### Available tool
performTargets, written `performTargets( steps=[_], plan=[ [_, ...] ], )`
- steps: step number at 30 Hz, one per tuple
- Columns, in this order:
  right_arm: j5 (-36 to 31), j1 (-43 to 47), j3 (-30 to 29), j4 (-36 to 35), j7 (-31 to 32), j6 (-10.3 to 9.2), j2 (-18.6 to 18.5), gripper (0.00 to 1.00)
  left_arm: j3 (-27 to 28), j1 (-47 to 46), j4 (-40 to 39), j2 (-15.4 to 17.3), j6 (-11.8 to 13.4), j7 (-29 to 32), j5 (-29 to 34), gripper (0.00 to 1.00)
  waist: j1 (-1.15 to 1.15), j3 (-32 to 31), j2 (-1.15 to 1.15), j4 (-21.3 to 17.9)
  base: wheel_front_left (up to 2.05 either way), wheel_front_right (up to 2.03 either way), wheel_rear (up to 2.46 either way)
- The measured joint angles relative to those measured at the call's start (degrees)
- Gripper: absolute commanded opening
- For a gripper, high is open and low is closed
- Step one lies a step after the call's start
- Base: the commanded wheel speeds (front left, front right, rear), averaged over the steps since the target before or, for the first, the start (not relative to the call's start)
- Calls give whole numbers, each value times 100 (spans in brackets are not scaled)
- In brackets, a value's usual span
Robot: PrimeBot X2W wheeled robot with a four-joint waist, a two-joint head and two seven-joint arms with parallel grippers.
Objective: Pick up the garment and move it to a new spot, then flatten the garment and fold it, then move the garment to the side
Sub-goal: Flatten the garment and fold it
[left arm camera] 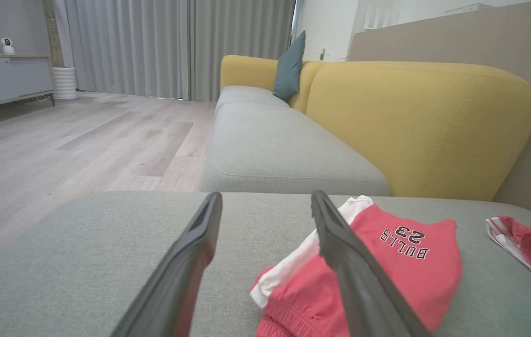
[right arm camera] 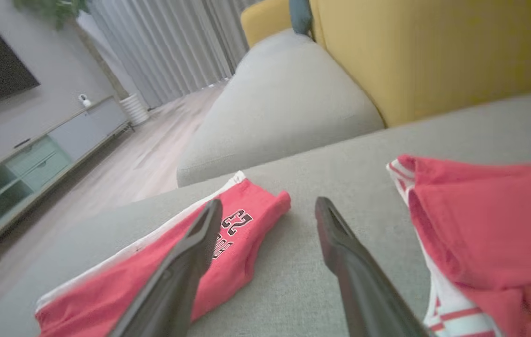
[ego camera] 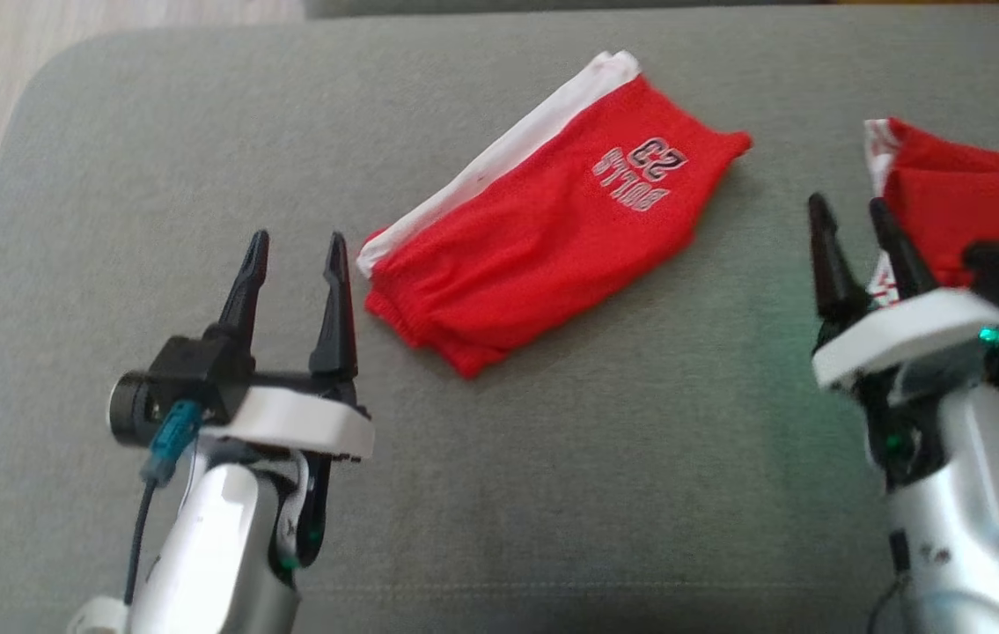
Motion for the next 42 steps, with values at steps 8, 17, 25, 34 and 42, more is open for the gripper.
performTargets(
  steps=[8, 17, 25, 34, 42],
  plan=[
    [953, -998, -1088, 1037, 1182, 0, 118, 100, -197, -311, 69, -19, 2, 0, -114, 100, 0, 463, 0, 619, 0, 0, 0],
    [968, -1871, -1880, 2135, 2008, 0, 138, 100, -342, -514, 77, -34, 58, 0, -247, 100, 0, 890, 0, 1270, 0, 0, 0],
    [149, -2688, -2472, 2785, 2132, 0, 7, 100, -479, -611, 60, -40, 127, 0, -357, 100, 0, 1168, 0, 1629, 0, 0, 0],
    [-599, -3478, -2906, 3432, 2184, 0, -231, 100, -575, -804, 26, -55, 208, 0, -506, 100, 0, 1410, 0, 1882, 0, 0, 0],
    [-481, -3579, -3020, 3786, 1815, 0, -87, 0, -559, -805, 74, -60, 254, 0, -506, 100, 0, 1282, 0, 1763, 0, 0, 0]
  ],
)
